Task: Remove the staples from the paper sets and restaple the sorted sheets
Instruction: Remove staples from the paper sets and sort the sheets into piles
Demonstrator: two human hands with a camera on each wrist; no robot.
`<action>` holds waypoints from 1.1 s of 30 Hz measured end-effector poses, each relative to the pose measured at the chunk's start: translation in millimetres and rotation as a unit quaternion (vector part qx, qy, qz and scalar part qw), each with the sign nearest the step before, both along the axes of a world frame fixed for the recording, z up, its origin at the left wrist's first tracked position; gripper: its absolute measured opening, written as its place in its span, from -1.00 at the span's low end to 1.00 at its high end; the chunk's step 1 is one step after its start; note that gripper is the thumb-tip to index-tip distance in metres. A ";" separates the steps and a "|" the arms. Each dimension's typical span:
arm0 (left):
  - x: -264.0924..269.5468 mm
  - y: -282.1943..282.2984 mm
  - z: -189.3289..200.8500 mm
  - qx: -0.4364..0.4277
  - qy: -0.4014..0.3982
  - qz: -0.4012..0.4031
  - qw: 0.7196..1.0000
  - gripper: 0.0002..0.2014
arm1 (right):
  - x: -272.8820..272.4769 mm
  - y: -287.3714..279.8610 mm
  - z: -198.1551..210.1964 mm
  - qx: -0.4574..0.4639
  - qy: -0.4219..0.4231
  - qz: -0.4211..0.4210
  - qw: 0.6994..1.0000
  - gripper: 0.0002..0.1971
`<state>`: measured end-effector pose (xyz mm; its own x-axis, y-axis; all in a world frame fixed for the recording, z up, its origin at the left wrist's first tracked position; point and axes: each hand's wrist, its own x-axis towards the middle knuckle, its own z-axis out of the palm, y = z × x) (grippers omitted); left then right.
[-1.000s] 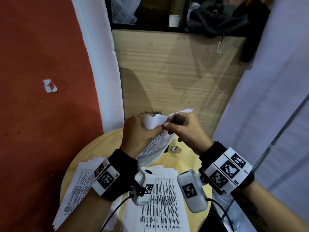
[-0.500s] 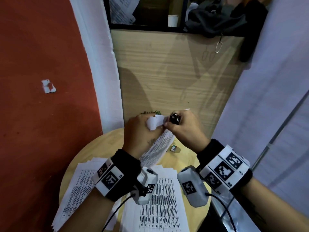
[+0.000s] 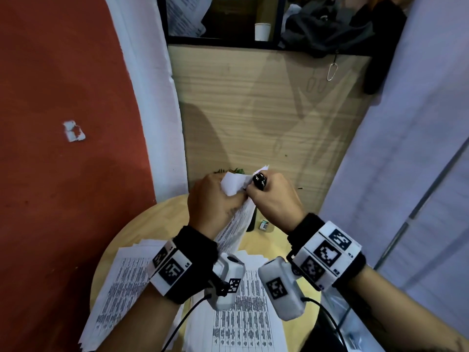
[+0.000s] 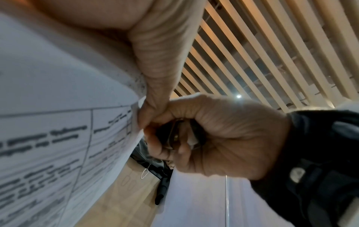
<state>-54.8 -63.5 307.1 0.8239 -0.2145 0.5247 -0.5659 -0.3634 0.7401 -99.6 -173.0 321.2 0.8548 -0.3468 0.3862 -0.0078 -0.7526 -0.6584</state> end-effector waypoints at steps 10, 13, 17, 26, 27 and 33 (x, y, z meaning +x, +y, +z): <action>9.4 -6.9 -12.6 -0.033 0.033 -0.003 0.999 -0.65 | 2.8 -0.3 -5.5 0.036 0.005 0.008 0.999 -0.63; 15.9 -8.2 -18.3 -0.055 0.035 -0.015 0.998 -0.65 | 3.3 1.0 -9.0 0.023 -0.010 0.003 1.000 -0.63; 19.5 -5.0 -19.6 -0.081 0.060 -0.042 0.994 -0.58 | 3.3 -1.2 -10.8 0.029 -0.014 0.012 0.999 -0.66; 21.2 4.2 -14.9 -0.213 0.201 -0.187 0.938 -0.87 | 3.5 -7.3 -8.5 -0.020 -0.026 0.042 0.999 -0.83; 21.6 3.9 -15.2 -0.221 0.207 -0.187 0.935 -0.86 | 3.5 -7.4 -9.6 -0.023 -0.030 0.040 0.998 -0.83; 23.2 -1.9 -18.9 -0.281 0.212 -0.145 0.925 -0.83 | 0.3 -1.7 -11.3 -0.004 -0.071 0.033 0.997 -0.86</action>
